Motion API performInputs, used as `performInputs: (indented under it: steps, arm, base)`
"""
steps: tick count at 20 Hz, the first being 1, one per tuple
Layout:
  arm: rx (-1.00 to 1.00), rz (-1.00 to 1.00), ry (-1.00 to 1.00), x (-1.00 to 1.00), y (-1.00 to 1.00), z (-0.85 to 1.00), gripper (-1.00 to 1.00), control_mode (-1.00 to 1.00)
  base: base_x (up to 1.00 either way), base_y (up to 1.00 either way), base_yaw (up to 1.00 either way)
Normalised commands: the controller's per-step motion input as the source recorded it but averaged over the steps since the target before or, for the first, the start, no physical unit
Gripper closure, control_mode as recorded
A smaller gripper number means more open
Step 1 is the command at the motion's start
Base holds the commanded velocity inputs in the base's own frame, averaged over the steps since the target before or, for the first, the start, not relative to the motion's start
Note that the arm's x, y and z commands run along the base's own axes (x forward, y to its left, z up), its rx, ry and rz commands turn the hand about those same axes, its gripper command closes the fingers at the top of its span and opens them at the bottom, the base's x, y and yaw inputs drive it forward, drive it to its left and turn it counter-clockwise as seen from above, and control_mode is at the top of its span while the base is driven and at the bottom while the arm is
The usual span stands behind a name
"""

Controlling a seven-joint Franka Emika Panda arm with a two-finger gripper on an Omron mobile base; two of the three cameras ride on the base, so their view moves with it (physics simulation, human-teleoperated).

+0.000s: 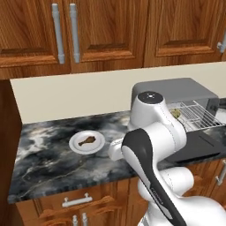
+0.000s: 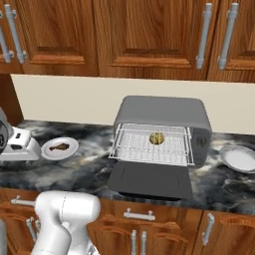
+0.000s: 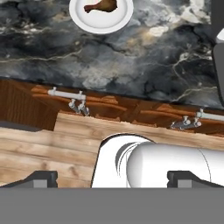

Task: Open the toaster oven door. Place the bread on the bottom rack in the toaster oven and place the chicken drumstick on the top rack.

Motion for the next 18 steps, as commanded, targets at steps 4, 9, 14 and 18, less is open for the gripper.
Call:
performInputs:
  steps: [4, 9, 14, 18]
  arm:
    - [0.0, 0.0, 0.0, 0.0, 0.0, 0.0, -1.0, 1.0]
    - [0.0, 0.0, 0.0, 0.0, 0.0, 0.0, -1.0, 1.0]
    - [0.0, 0.0, 0.0, 0.0, 0.0, 0.0, -1.0, 1.0]
    - [0.0, 0.0, 0.0, 0.0, 0.0, 0.0, -1.0, 1.0]
  base:
    - [0.31, 0.03, 0.0]
    - [0.38, 0.02, 0.0]
    - [0.32, 0.18, 0.0]
    - [0.31, 0.34, 0.01]
